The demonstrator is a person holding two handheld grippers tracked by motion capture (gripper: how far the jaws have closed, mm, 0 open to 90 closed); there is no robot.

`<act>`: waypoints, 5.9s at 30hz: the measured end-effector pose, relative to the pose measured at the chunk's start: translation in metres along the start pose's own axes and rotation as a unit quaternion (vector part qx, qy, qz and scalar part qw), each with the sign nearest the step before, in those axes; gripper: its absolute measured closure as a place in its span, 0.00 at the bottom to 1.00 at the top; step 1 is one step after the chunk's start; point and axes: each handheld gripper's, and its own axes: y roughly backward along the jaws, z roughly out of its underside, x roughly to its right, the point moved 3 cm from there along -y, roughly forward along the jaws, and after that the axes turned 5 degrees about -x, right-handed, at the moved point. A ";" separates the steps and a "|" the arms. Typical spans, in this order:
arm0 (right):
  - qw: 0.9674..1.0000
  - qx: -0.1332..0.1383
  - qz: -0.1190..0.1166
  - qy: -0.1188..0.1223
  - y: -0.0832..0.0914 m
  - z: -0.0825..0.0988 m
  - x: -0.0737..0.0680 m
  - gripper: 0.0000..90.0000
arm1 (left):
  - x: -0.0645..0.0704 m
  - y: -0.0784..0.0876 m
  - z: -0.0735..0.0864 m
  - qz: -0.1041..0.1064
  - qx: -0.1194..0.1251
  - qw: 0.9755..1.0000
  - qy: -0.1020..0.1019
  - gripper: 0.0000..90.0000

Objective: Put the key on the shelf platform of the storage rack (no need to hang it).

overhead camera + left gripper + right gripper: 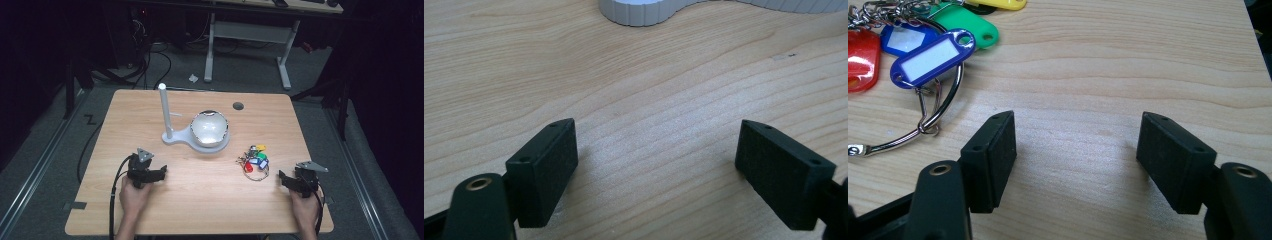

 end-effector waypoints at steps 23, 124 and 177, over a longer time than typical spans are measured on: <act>1.000 0.000 -0.004 0.005 0.000 0.000 -0.001 0.34 | 0.000 0.000 0.000 0.000 0.000 1.000 -0.001 0.20; 0.993 -0.001 -0.086 0.081 -0.023 -0.072 -0.088 0.42 | -0.001 0.000 0.000 0.001 -0.001 1.000 -0.006 0.20; 0.982 -0.065 -0.075 0.162 -0.051 -0.090 -0.100 0.83 | 0.000 0.001 0.000 0.000 -0.002 1.000 0.000 0.19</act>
